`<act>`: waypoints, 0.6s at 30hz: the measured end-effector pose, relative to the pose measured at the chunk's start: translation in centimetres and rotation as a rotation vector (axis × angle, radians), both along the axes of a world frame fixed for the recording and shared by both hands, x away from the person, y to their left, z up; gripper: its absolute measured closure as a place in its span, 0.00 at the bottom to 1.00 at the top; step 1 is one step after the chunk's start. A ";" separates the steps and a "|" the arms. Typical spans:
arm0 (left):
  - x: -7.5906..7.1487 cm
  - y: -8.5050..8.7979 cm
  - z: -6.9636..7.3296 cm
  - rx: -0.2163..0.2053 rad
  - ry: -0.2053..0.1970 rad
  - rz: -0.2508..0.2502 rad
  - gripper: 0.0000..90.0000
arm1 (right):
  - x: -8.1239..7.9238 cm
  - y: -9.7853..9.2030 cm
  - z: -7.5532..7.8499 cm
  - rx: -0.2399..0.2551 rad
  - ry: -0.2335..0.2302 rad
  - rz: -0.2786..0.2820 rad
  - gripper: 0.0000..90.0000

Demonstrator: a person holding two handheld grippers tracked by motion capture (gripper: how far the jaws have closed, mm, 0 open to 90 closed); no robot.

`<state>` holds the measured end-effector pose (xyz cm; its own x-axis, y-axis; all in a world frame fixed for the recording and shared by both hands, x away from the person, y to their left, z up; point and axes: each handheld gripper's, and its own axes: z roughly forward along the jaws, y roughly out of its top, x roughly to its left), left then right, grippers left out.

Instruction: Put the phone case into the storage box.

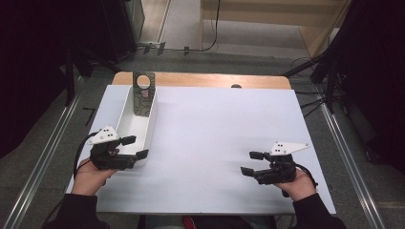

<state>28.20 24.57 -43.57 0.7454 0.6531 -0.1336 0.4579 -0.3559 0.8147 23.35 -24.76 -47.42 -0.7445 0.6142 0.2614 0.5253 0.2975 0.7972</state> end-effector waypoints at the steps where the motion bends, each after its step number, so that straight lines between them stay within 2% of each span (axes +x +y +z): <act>1: 0.0 0.0 0.0 0.001 0.003 -0.002 0.28 | 0.0 0.0 0.0 0.000 -0.001 0.000 0.29; 18: -0.2 0.0 -0.4 0.003 0.001 -0.004 0.28 | 0.0 -0.1 0.0 -0.004 0.001 -0.002 0.29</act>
